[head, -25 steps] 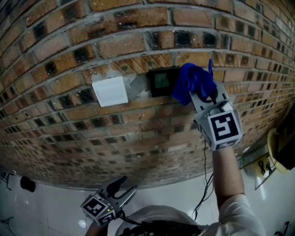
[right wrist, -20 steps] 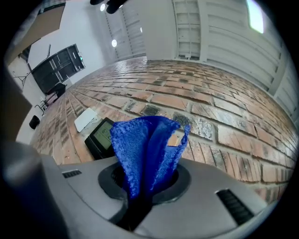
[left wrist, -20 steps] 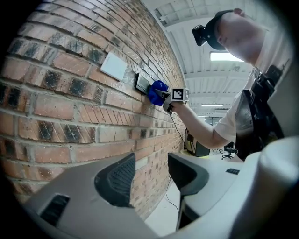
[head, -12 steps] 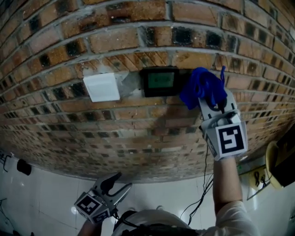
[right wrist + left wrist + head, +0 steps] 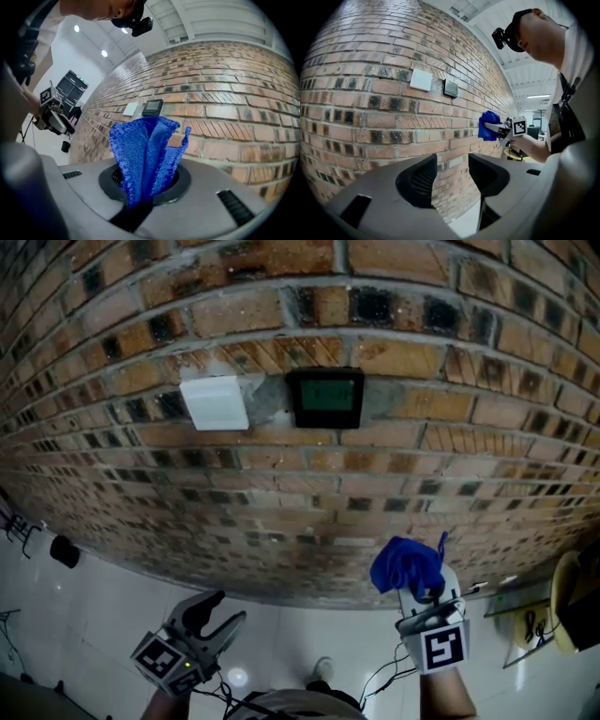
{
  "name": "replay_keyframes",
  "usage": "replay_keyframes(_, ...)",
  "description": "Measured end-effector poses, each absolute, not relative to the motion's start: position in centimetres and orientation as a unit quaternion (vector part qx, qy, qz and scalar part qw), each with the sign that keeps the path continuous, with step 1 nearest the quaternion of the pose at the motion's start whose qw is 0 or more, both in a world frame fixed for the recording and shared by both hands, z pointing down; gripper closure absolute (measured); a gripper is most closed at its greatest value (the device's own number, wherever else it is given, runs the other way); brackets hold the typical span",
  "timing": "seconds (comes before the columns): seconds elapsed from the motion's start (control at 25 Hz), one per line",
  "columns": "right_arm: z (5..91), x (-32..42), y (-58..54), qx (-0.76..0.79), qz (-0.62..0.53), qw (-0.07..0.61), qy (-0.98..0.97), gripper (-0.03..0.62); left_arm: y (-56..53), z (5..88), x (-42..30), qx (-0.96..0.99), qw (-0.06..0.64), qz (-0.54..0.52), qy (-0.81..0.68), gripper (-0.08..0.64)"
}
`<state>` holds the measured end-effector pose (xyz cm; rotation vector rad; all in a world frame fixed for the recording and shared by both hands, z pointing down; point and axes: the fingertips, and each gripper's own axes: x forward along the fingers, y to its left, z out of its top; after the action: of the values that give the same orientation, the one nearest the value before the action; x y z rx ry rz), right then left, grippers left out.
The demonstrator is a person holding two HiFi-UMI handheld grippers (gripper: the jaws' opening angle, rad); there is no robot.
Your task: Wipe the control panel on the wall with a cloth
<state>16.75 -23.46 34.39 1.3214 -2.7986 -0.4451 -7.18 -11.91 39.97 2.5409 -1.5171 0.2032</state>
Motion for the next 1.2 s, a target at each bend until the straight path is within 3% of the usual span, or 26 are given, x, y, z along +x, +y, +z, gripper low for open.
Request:
replay_keyframes(0.24,38.0,18.8,-12.7,0.431,-0.096,0.029,-0.897,0.503,-6.1,39.2,-8.7,0.858,0.078,0.054,-0.504,0.354)
replay_keyframes(0.68,37.0,16.7,7.8,0.461,-0.084,0.050,-0.882,0.504,8.6,40.2,-12.2,0.880,0.068,0.053,-0.468,0.354)
replay_keyframes(1.2,36.1,14.9,16.1,0.461,-0.101,0.065,-0.879,0.505,16.2,40.9,-13.3,0.887,0.070,0.023,-0.456,0.354)
